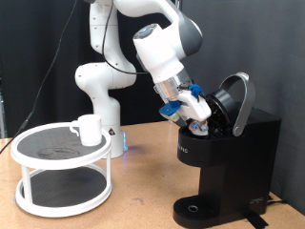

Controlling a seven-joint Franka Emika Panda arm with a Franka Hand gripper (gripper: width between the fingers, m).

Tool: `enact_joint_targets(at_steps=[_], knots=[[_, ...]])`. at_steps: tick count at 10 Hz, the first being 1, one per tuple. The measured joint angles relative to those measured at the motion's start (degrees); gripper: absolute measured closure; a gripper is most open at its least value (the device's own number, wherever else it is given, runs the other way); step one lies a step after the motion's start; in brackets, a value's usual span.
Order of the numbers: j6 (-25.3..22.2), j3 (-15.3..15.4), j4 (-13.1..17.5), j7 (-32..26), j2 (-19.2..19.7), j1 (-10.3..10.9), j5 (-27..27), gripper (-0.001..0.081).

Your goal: Make a cup of coffee with the keurig machine

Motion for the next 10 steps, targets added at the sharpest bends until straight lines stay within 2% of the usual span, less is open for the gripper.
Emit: enact_joint_targets(at_steps=[1, 3, 5, 7, 10], knots=[[-0.2, 0.0, 0.0, -1.1, -0.1, 0.0, 1.4, 0.0092], [-3.2, -0.5, 0.4, -3.9, -1.1, 0.0, 4.8, 0.0075], [-8.0, -1.7, 1.0, -4.7, -3.5, -0.4, 5.6, 0.0072], [-9.5, -1.9, 0.9, -4.1, -4.9, -0.6, 3.7, 0.0072], [-9.5, -1.5, -0.1, -1.6, -4.9, -0.6, 0.4, 0.0072]])
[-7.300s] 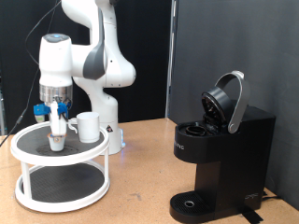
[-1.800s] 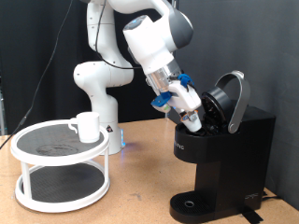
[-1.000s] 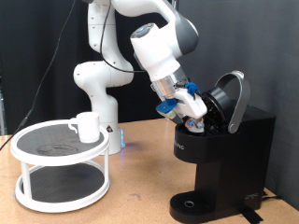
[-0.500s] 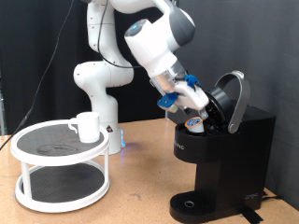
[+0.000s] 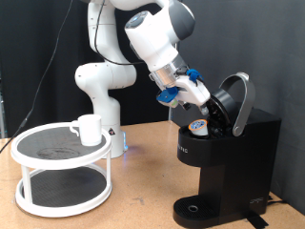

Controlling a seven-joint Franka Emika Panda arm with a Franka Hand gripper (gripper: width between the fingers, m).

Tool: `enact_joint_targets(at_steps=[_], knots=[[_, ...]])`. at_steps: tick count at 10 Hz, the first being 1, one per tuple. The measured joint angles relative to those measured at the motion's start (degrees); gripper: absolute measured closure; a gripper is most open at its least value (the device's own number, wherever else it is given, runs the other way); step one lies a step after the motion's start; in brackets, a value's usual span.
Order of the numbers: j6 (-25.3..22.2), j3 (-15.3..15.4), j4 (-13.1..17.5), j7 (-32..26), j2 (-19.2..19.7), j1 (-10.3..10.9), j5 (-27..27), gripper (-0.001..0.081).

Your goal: Make a cup of coffee with the keurig machine

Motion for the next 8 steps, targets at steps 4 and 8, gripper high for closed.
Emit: enact_joint_targets(at_steps=[4, 8], knots=[[2.0, 1.3, -1.5, 0.4, 0.7, 0.2, 0.1, 0.0072], [3.0, 2.3, -2.1, 0.3, 1.4, 0.3, 0.7, 0.0072]])
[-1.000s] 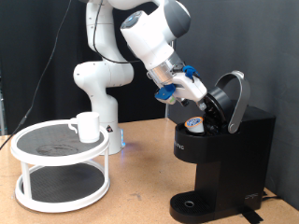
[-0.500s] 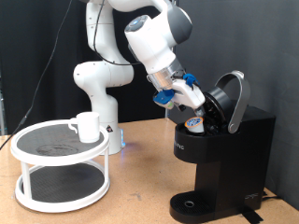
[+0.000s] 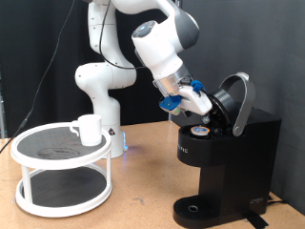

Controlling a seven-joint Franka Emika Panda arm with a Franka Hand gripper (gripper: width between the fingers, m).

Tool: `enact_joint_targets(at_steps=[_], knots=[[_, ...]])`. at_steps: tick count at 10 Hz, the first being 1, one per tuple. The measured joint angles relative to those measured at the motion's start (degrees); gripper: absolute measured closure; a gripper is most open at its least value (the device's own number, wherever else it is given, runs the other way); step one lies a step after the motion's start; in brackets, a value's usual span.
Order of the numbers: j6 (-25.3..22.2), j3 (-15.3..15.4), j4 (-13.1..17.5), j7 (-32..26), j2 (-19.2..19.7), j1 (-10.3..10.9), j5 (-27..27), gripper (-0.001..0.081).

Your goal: Make a cup of coffee with the keurig machine

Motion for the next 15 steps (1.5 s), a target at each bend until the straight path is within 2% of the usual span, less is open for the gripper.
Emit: enact_joint_targets(at_steps=[3, 5, 6, 8, 9, 12, 13, 15], knots=[[0.6, 0.0, -0.1, -0.8, 0.2, -0.1, 2.2, 0.0072], [3.3, -0.9, -0.5, -4.3, -1.6, -0.3, 6.8, 0.0072], [4.2, -1.3, -1.8, -4.6, -3.8, -0.6, 7.1, 0.0072], [3.4, -1.4, -1.8, -4.5, -3.7, -0.6, 7.3, 0.0072], [2.4, -2.0, -1.5, -4.4, -3.9, -0.6, 9.1, 0.0072], [-7.0, -5.6, 2.0, 1.5, -5.7, -2.0, 10.1, 0.0072], [-8.7, -6.5, 3.3, 2.8, -6.2, -2.5, 10.1, 0.0072], [-9.0, -7.3, 5.9, 4.1, -7.2, -3.1, 10.1, 0.0072]])
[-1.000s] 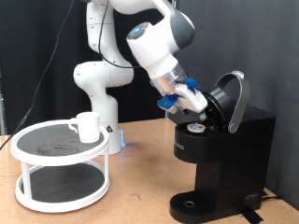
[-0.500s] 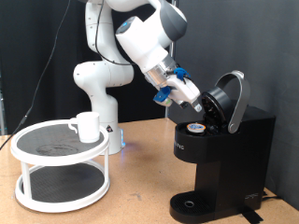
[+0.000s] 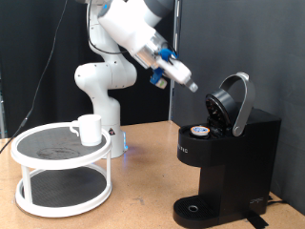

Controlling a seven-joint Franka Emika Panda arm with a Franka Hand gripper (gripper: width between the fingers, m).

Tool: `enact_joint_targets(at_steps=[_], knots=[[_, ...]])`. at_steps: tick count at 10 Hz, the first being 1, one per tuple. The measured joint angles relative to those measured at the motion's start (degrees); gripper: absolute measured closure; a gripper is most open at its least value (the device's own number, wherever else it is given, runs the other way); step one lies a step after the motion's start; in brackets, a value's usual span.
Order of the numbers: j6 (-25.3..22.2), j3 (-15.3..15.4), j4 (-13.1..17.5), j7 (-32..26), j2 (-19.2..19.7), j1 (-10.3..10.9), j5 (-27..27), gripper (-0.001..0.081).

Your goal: Make a cup of coffee with the keurig machine

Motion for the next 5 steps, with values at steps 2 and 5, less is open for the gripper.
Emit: enact_joint_targets(at_steps=[2, 5], knots=[[-0.5, -0.4, 3.0, 0.5, -0.5, -0.4, 0.0, 0.0072], [-3.3, -1.0, 6.6, 1.5, -0.1, -1.0, -0.8, 0.0072]])
